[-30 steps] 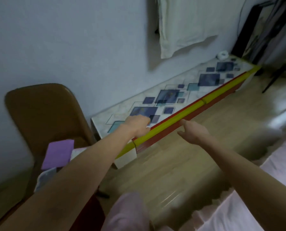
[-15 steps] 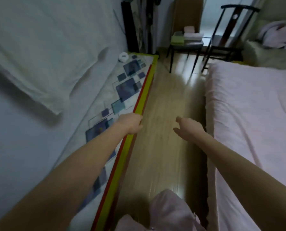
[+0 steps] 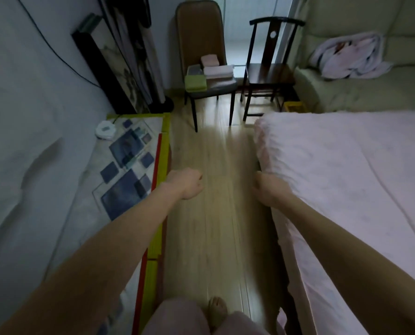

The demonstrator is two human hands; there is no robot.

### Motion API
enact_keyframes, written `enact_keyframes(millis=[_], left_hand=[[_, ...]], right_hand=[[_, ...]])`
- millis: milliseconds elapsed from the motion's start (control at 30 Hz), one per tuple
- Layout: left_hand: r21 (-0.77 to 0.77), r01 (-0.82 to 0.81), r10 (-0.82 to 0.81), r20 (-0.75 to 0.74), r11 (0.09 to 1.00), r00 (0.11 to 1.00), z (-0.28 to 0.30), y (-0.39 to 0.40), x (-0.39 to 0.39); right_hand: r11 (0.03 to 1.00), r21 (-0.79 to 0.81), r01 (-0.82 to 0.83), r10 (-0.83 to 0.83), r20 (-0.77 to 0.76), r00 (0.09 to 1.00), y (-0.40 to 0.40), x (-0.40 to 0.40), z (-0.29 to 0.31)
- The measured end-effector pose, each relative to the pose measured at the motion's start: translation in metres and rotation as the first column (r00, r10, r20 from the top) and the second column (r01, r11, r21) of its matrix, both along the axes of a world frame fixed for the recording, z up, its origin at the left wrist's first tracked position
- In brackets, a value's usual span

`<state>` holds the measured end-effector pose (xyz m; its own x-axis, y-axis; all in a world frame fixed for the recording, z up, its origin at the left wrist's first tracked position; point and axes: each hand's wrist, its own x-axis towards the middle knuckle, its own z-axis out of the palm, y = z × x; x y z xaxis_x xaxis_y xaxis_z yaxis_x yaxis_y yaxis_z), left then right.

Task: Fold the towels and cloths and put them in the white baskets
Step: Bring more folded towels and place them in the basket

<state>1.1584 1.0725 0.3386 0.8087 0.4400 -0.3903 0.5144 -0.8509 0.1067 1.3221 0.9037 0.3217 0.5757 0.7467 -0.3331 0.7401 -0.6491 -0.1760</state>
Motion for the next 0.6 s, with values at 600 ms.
enact_keyframes(millis=[600], left_hand=[[-0.130, -0.010, 0.002, -0.060, 0.991, 0.998, -0.016, 0.435, 0.320]], right_hand=[[0.993, -0.002, 0.117, -0.117, -0.100, 0.988, 0.410, 0.305, -0.016]])
